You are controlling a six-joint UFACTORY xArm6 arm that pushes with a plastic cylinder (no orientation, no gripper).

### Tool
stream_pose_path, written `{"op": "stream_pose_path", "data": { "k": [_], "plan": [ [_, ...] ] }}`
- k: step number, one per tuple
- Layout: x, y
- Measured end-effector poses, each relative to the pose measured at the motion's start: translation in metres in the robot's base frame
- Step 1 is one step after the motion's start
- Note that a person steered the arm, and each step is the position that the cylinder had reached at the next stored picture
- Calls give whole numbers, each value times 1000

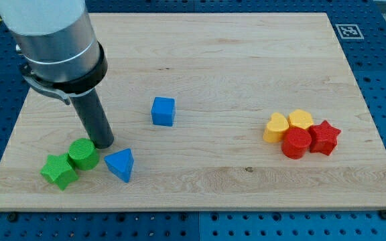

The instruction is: Slide the blue triangle up

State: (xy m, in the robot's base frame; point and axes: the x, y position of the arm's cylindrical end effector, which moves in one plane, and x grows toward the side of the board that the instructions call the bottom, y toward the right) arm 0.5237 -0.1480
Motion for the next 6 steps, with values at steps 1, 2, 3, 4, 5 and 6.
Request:
{"op": "stream_pose_path", "data": {
  "k": [1,2,3,4,5,6],
  "plan": [
    [1,0],
    [2,9],
    [2,75],
    [11,140],
    [59,133],
    [95,99]
  ]
}}
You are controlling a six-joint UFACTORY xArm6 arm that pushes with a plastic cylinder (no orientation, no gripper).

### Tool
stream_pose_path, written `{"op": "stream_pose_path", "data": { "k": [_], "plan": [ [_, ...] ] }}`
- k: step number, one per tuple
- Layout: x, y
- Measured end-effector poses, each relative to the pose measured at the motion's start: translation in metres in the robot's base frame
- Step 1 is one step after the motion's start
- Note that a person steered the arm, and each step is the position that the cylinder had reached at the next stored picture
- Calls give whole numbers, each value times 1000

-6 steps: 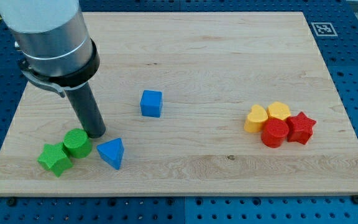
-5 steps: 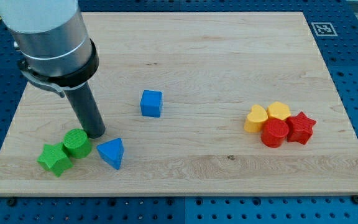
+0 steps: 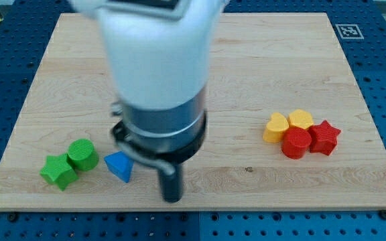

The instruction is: Slide the blue triangle up

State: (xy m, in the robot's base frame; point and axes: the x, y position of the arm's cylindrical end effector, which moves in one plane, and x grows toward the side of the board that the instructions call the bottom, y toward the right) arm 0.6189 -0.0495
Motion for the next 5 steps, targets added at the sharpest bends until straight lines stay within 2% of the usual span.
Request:
{"op": "stream_pose_path", "data": {
  "k": [2,5],
  "plan": [
    [-1,-70],
    [-20,-70]
  ]
}}
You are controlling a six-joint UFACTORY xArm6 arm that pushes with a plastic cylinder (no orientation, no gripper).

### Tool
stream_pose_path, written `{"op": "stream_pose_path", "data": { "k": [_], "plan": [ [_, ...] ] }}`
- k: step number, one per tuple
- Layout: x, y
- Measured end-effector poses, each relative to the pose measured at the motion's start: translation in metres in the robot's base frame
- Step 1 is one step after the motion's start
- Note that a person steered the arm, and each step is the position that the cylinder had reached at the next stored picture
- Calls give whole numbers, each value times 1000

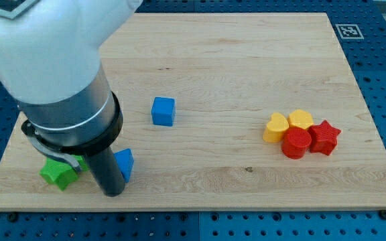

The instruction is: Slide the blue triangle up

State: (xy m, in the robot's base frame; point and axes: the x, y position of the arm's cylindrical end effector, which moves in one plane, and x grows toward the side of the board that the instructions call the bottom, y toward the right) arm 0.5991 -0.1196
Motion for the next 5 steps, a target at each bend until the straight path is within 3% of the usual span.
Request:
{"op": "stream_pose_path", "data": {
  "k": [2,5],
  "plan": [
    [-8,17],
    [-60,18]
  ]
}}
